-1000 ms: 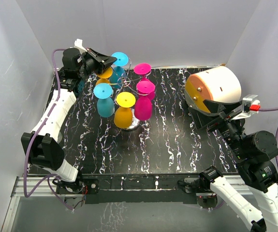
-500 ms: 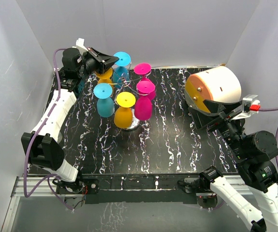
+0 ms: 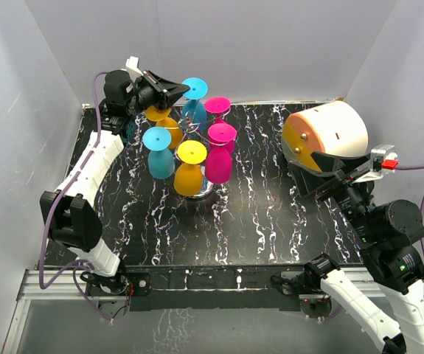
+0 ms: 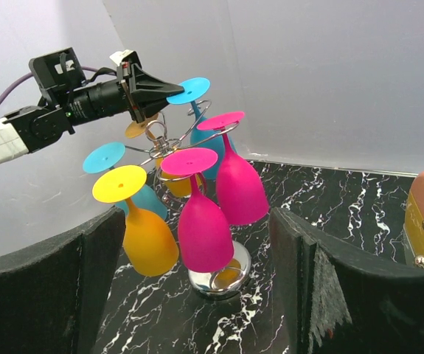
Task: Place the wine glass upside down on the wine glass rack
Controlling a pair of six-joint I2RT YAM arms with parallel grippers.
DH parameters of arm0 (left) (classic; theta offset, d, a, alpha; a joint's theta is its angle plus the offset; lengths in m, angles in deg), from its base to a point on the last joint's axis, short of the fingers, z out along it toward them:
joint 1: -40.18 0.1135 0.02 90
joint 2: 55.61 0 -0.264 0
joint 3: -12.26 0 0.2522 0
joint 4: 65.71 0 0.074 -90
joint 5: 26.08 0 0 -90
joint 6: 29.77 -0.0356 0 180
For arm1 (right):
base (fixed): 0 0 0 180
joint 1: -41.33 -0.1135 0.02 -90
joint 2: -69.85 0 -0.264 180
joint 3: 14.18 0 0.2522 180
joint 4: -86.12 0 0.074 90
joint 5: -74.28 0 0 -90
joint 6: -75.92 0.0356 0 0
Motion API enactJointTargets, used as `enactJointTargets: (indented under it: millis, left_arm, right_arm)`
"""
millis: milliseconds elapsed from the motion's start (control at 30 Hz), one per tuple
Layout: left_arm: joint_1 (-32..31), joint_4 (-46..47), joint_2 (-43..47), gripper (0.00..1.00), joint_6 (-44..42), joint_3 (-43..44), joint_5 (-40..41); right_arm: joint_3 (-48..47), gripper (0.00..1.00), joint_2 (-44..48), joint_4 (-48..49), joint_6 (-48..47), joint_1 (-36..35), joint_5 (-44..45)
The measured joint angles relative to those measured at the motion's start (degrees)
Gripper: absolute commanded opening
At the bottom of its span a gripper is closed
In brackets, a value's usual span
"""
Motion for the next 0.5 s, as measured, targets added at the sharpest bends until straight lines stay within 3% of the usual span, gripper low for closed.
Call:
enactJointTargets:
  millis: [500]
  left_arm:
    - [-0.42, -2.34, -4.04, 0.00, -0.70, 7.76, 0.68]
  right_arm:
    - [0.09, 0.77, 1.22, -0.07, -0.09, 0.00, 1.03]
